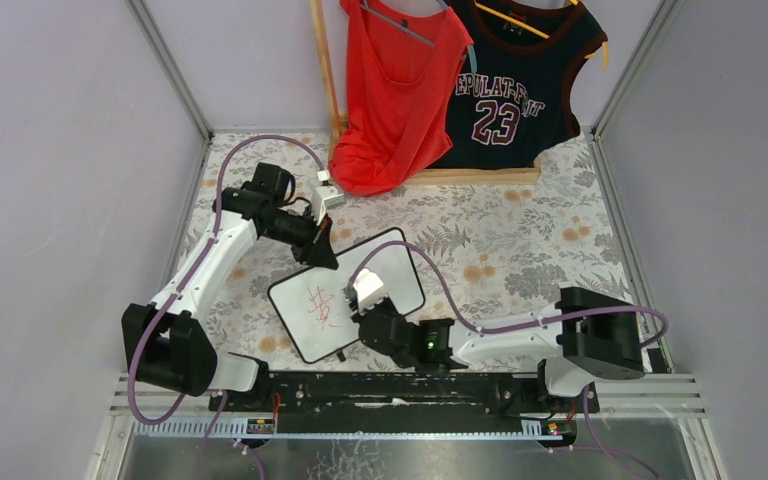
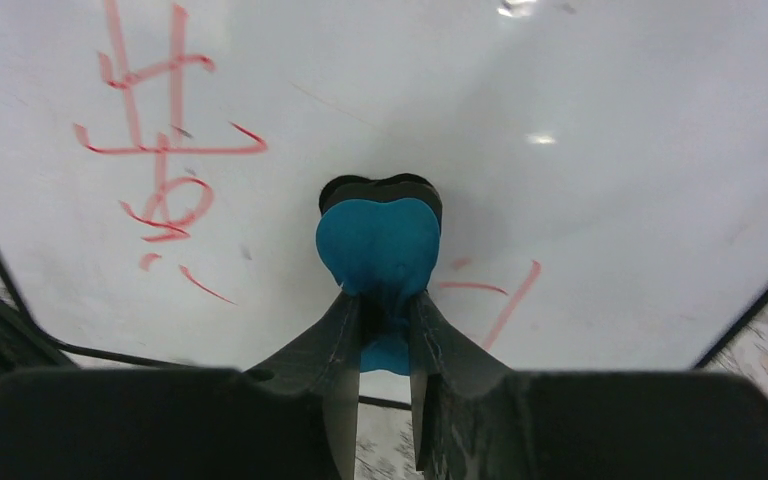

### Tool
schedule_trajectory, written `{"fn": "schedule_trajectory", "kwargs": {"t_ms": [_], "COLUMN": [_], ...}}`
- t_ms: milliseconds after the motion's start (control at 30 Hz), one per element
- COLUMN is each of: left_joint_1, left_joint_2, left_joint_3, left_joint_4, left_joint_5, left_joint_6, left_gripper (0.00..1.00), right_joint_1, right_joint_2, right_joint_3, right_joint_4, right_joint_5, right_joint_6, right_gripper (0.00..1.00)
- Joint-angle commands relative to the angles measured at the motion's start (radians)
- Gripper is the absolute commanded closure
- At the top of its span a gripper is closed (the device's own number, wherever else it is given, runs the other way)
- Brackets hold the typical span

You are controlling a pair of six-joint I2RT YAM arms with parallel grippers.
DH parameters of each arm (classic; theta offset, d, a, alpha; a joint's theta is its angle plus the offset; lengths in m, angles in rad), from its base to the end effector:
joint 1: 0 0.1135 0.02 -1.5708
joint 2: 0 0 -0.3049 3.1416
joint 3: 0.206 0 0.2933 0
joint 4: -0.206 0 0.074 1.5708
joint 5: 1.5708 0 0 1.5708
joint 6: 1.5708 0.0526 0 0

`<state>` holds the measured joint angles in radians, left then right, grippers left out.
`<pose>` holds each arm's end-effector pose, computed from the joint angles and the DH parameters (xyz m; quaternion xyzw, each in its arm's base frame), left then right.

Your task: Erase the whiteboard

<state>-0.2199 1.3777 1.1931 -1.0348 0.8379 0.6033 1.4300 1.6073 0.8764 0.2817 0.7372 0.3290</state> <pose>0.2767 -0.1019 0.3165 0.4250 0.7959 -0.3628 0.2331 0.0893 0.3779 0.2222 -0.2499 0.7735 0.1877 0.5514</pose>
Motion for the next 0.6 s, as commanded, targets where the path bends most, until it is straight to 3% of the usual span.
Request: {"fn": "schedule_trajectory", "kwargs": {"t_ms": [0,267,567], "left_joint_1": [-0.031,-0.032,-0.032], "left_joint_2": [0.034,0.035,0.031], "left_joint_3": [-0.065,-0.061,-0.064], "left_joint_4": [-0.085,-0.085,-0.085], "left_joint_5": [-0.107,-0.105,-0.107], "left_joint_6": [0.078,0.075,0.075], "left_gripper": [1.00,1.00,1.00], "right_joint_1": [-0.045,-0.124,-0.090], "right_joint_2": [-0.132,-0.310,-0.158], "right_joint_3": [-0.103,-0.241,-0.136], "right_joint_4": [-0.027,-0.090,-0.027], "right_joint_5": [0.068,0.106,0.015], "right_joint_6": [0.056,0.070,0.068], "right_gripper": [1.00,1.00,1.00]}}
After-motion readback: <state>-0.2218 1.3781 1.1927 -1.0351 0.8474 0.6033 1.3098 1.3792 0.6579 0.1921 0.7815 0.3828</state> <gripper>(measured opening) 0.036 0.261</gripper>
